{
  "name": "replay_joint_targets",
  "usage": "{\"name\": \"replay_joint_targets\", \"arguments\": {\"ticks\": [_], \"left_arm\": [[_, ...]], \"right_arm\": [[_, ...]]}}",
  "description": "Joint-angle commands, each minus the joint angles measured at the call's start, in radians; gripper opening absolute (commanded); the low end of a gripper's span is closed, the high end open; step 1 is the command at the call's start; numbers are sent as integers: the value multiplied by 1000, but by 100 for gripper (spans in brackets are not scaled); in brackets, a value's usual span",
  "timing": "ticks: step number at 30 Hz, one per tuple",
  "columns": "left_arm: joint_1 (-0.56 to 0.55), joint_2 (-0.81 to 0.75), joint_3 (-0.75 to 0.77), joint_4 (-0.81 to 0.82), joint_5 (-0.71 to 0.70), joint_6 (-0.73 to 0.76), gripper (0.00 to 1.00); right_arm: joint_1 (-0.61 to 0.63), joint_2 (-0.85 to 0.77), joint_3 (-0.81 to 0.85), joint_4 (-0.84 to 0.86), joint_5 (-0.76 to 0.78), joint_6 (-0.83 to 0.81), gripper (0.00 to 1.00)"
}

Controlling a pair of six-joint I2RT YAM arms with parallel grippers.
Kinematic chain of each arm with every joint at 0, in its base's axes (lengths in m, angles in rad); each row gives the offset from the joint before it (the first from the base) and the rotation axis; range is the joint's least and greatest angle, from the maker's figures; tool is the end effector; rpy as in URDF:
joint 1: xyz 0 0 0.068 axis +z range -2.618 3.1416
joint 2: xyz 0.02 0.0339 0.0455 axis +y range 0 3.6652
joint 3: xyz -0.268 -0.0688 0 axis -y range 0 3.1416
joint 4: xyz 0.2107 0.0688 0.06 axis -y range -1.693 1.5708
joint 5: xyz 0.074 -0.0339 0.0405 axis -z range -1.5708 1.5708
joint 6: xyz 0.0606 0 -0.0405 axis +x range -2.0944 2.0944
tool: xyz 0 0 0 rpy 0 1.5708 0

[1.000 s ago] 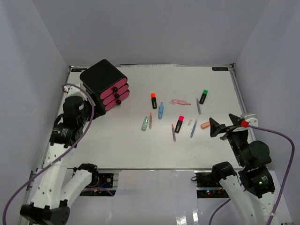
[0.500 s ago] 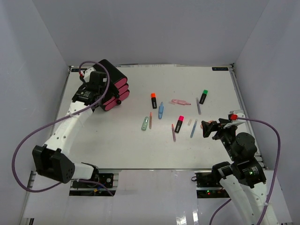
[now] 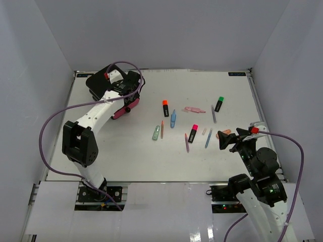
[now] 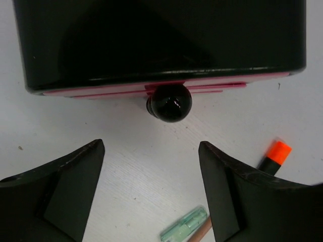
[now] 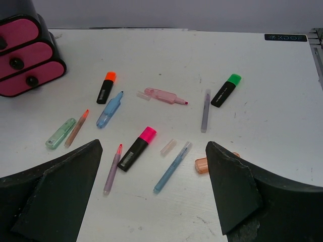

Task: Sort the stationery into containers
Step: Open the drawer in the storage box.

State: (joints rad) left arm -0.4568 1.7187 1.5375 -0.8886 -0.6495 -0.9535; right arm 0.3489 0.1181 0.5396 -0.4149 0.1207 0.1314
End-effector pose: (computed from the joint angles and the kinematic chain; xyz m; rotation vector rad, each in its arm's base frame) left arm 0.3180 -0.1154 0.2924 -0.7723 2.2238 0.2123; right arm 0.0549 0.0122 0.2869 -0.0754 1.5694 0.2834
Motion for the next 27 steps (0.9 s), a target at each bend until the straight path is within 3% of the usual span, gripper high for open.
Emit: {"name": "replay_joint_targets", "arguments": {"ticks": [1,27], "left_arm": [[3,5,68,-6,-125,-19,84],[4,139,110,91,-187,59,68]], "right_arm": [[4,-21,-6,47,-19,5,90],[4,-46,-15,61,-56,-10,90]]}}
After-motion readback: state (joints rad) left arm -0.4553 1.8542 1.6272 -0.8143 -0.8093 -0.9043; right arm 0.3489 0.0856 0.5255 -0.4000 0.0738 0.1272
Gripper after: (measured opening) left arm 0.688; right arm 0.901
